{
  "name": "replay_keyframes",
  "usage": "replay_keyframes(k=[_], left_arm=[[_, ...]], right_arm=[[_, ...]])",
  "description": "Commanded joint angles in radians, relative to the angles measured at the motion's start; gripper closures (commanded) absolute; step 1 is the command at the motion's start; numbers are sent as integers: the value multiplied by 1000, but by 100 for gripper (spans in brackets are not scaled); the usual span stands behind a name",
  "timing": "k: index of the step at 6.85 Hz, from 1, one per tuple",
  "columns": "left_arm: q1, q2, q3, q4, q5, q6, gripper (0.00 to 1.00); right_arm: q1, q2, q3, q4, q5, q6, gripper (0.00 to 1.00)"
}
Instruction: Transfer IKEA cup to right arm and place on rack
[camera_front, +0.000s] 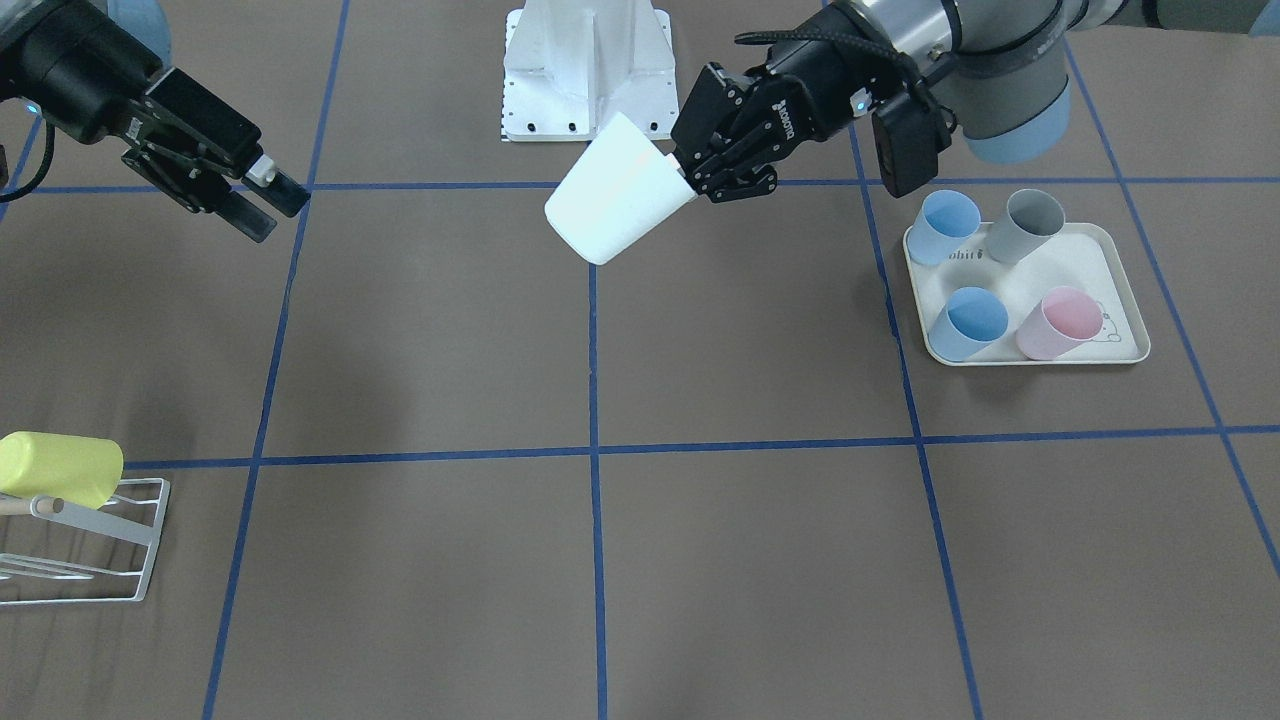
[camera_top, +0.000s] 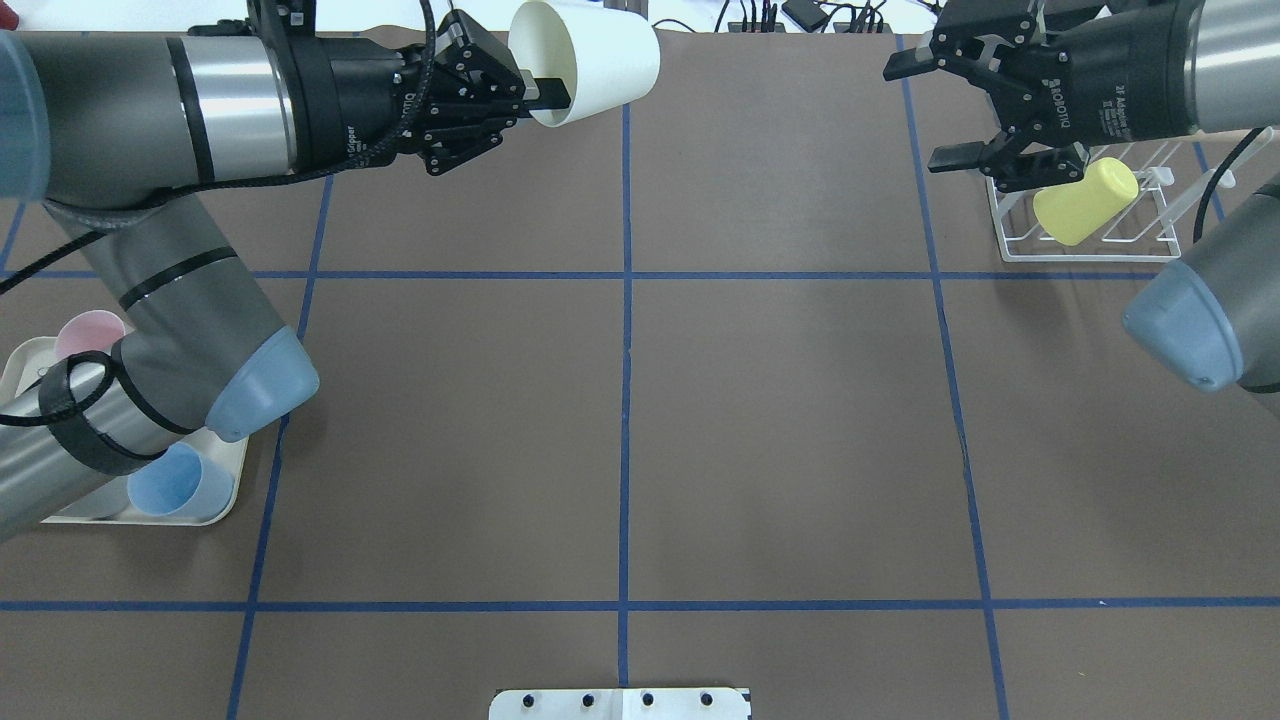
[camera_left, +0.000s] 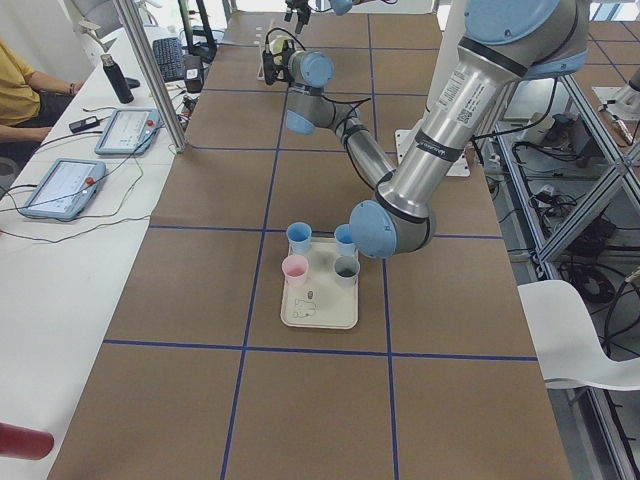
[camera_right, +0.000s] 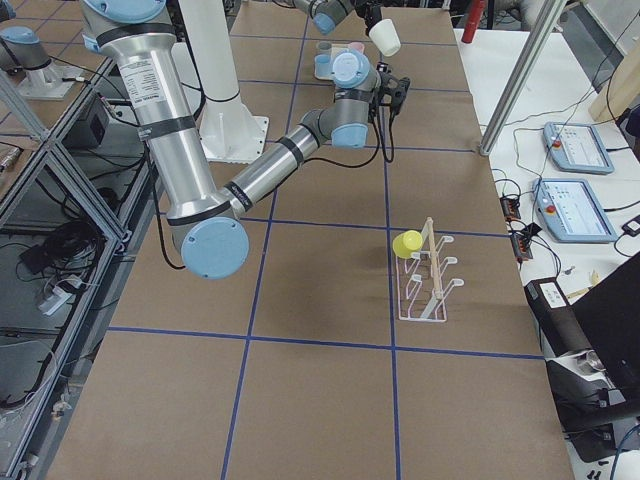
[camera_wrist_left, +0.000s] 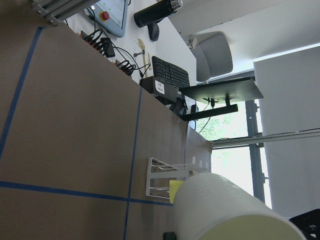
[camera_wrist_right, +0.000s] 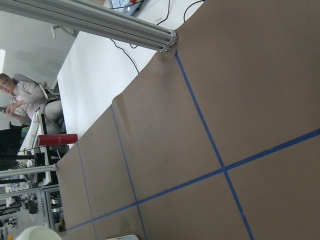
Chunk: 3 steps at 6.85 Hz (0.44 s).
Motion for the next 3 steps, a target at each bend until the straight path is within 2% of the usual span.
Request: replay_keyframes(k=[1,2,3], left_arm=[[68,0,63,-197,137,-68,100],[104,-2,80,-277,215,-99,100],[114,-3,83,-300,241,-104,100]], right_arm=[[-29,17,-17,144,-107,191,2],[-56,17,-26,205,-171,271,2],[-104,17,-23,250,-261,341,2]])
